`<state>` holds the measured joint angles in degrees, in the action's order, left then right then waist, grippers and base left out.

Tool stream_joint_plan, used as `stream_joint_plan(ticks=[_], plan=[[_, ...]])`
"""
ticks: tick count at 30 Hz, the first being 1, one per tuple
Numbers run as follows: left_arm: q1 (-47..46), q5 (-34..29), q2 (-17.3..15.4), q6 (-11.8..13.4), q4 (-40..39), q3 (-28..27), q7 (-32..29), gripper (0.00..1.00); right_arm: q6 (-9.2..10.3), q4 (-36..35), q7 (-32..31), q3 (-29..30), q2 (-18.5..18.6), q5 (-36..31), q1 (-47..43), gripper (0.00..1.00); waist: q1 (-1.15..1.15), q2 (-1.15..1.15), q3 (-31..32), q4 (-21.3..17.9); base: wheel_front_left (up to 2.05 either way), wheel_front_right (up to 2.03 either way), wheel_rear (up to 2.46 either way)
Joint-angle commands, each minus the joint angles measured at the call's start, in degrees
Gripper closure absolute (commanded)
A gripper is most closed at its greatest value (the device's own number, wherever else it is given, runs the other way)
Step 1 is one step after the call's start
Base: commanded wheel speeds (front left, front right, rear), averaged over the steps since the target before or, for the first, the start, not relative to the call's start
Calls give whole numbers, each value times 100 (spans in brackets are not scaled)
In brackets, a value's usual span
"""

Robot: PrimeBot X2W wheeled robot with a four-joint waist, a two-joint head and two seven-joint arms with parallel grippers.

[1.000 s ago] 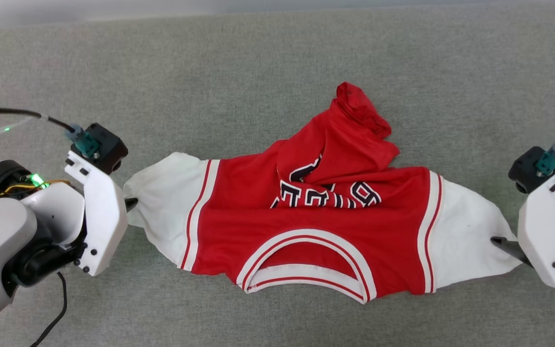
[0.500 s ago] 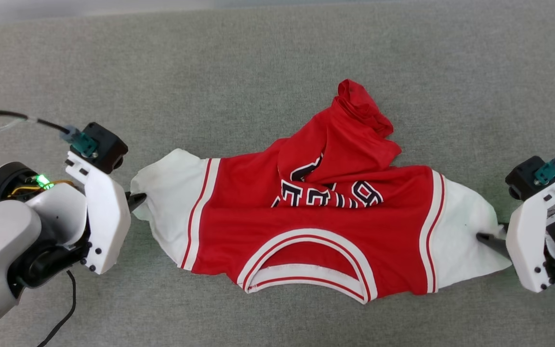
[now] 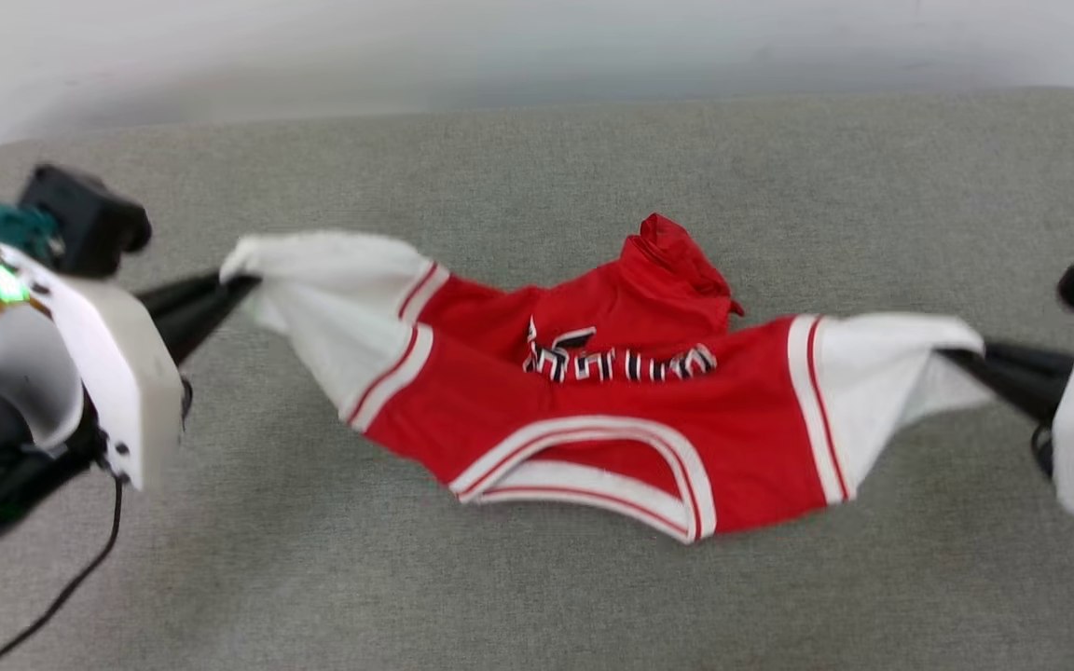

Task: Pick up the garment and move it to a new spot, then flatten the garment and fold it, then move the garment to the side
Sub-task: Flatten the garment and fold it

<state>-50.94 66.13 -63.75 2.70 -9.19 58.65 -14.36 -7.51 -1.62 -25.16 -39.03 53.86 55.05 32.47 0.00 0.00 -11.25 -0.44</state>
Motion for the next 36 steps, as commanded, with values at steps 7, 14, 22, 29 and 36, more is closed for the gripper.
stream_joint_plan(ticks=[7,14,22,29,36], plan=[[-783,-162,157,-41,-209,-514,231,100,3,-380,-86,894,-125,-63,758,100,0,0,-47,89,0,0,0],[-1918,-215,867,-118,290,-929,105,100,3,-180,-573,1454,-500,-363,2221,100,0,0,-674,234,0,0,0],[-3545,-420,1699,-274,1502,-1400,135,100,3,654,-965,1522,-1192,-1042,4446,100,0,0,-1609,266,0,0,0],[-4749,-412,2332,-472,2504,-1819,465,100,4,1536,-712,1359,-1520,-1611,6088,100,0,0,-2201,350,0,0,0],[-5500,-563,2496,-678,3186,-2004,749,100,3,2163,-340,1197,-1780,-1927,7085,100,0,0,-2469,412,0,0,0]])
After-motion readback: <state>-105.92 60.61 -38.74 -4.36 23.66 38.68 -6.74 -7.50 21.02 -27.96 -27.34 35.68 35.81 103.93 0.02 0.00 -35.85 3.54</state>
